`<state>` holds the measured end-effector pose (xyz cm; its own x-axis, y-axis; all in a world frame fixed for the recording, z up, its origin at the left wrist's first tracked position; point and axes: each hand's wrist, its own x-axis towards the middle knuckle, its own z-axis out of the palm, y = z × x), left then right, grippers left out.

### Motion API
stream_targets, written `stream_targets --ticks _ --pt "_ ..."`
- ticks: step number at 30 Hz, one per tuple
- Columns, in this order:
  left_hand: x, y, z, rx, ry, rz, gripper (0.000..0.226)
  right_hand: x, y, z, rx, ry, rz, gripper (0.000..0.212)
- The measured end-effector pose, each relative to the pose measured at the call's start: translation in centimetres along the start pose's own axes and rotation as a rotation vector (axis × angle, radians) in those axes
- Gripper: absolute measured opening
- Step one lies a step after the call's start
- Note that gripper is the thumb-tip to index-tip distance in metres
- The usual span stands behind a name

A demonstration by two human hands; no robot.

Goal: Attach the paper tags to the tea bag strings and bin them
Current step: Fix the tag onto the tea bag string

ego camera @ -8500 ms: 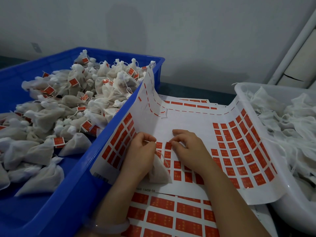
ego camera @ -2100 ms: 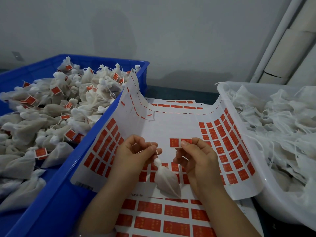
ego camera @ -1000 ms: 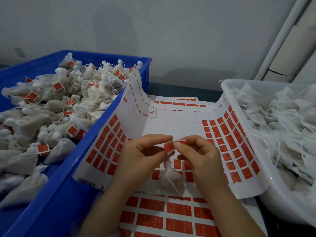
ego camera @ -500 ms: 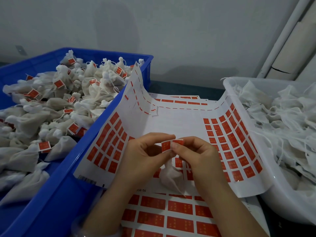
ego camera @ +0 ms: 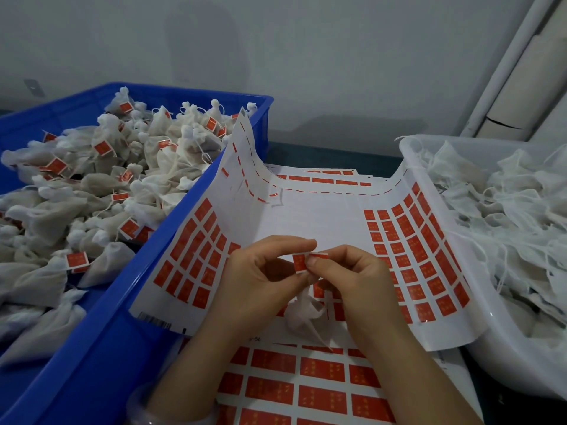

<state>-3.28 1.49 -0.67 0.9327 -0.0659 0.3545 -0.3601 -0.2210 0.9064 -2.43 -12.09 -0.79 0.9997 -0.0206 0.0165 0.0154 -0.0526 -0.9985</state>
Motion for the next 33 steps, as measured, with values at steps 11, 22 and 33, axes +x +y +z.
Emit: stream_targets --ticks 11,22,33 --pt "0.0 0.0 0.0 -0.026 0.003 -0.006 0.032 0.1 0.1 0.1 -0.02 0.035 -0.062 0.006" --pt "0.2 0.2 -0.3 -0.174 0.02 -0.142 0.052 -0.2 -0.3 0.2 0.064 0.084 -0.112 0.009" --pt "0.3 -0.3 -0.5 -0.226 0.051 -0.151 0.016 -0.4 -0.8 0.2 0.044 -0.009 -0.17 0.024"
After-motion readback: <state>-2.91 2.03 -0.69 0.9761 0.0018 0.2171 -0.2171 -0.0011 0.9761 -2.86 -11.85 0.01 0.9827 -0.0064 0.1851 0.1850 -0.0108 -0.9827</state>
